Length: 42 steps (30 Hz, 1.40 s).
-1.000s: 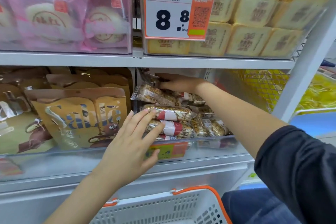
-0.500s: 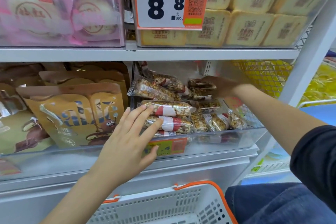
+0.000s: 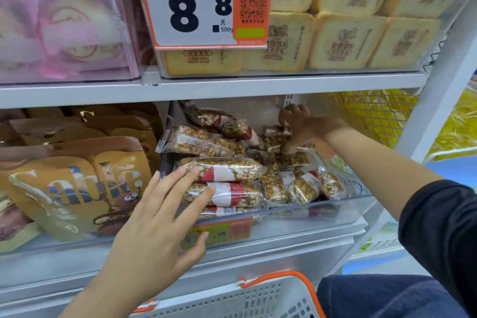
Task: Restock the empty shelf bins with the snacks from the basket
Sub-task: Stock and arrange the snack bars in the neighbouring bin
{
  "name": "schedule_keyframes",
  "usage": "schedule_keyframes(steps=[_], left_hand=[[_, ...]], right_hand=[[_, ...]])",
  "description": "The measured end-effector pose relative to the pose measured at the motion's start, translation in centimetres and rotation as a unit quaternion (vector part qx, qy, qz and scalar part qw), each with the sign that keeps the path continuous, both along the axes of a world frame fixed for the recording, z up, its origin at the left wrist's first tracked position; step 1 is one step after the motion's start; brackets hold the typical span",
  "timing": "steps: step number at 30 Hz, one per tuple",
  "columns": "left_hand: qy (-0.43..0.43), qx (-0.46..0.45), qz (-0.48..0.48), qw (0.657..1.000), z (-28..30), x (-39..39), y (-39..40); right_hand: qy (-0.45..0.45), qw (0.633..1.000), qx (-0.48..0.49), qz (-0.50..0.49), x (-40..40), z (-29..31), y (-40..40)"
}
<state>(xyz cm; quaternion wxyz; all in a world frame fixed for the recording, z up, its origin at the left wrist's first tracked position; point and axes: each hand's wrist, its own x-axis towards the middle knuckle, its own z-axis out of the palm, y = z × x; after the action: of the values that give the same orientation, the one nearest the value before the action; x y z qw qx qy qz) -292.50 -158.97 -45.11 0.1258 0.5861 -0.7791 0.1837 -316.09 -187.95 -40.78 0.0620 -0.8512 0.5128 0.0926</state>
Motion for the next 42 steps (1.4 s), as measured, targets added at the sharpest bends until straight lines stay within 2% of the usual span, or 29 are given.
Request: schedule_keyframes(steps=[3,6,10,14,18,22,25,30,32,36,38,39,42], left_hand=[[0.002,-0.001,0.002,1.000,0.0,0.0,0.0],[0.002,0.007,0.008,1.000,-0.1,0.0,0.0],[-0.006,0.013,0.017,1.000,0.0,-0.1,0.1],[-0.008,0.012,0.018,1.000,0.1,-0.1,0.2],[-0.008,0.009,0.017,1.000,0.0,-0.1,0.1],[-0.010,0.009,0.015,1.000,0.0,0.0,0.0],[-0.008,0.010,0.014,1.000,-0.1,0.0,0.1],[-0.010,0.014,0.012,1.000,-0.2,0.2,-0.1],[-0.002,0.014,0.010,1.000,-0.2,0.2,-0.1],[0.002,0.010,0.006,1.000,-0.2,0.2,-0.2],[-0.002,0.010,0.007,1.000,-0.3,0.3,-0.1],[-0.004,0.010,0.008,1.000,-0.2,0.2,-0.1],[-0.007,0.011,0.012,1.000,-0.1,0.1,-0.1]], right_hand=[[-0.035,0.995,0.092,-0.004,-1.0,0.9,1.2],[-0.028,0.996,0.087,-0.009,-2.3,1.5,2.7],[-0.009,0.982,0.180,-0.055,-3.0,1.8,4.2],[-0.050,0.994,0.098,0.012,-3.3,3.0,3.6],[-0.127,0.982,0.136,-0.012,-3.1,3.1,3.7],[-0.169,0.984,0.054,-0.019,-1.6,2.3,3.0],[-0.192,0.978,0.078,-0.015,-0.2,1.5,2.1],[-0.101,0.988,0.108,-0.033,0.5,0.7,0.2],[-0.107,0.988,0.101,-0.045,0.8,-0.1,-0.6],[-0.206,0.978,0.035,-0.020,1.3,-0.1,-0.2],[-0.297,0.954,0.049,0.000,0.9,0.1,1.2],[-0.310,0.948,0.071,0.001,0.6,0.2,1.9],[-0.203,0.968,0.144,0.018,-1.0,1.2,3.4]])
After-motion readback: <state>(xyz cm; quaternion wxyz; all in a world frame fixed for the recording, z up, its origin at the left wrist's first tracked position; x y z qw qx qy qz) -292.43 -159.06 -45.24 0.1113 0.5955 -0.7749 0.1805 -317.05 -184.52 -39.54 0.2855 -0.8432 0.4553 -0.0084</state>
